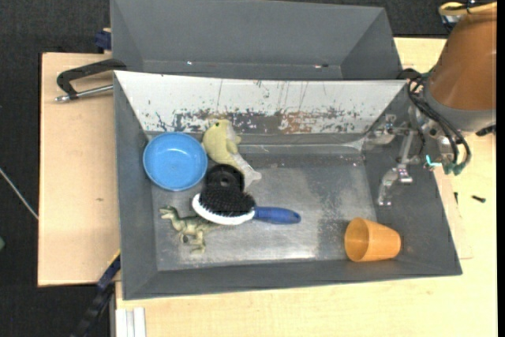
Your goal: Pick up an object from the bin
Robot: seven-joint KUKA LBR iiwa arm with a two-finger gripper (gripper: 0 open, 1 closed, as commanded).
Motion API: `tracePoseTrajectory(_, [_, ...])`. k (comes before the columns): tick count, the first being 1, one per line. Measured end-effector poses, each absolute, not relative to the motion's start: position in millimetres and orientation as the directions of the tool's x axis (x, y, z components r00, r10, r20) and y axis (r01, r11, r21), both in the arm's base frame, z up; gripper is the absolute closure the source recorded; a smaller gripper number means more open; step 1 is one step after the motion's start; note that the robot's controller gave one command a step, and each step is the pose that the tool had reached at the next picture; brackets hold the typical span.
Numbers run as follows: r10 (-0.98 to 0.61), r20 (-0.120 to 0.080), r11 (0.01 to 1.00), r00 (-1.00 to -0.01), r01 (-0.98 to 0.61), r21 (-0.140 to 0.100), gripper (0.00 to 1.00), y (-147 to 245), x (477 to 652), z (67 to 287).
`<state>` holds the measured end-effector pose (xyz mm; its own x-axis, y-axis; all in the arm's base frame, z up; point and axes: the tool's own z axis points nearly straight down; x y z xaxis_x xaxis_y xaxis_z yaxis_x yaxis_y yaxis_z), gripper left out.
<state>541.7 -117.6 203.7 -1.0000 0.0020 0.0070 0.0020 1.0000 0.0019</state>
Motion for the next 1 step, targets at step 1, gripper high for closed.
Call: tracePoseTrajectory(1, [0.166,0.0,0.986,-0.986,0.166,0.005,0.0,-44.4,598.6,125.5])
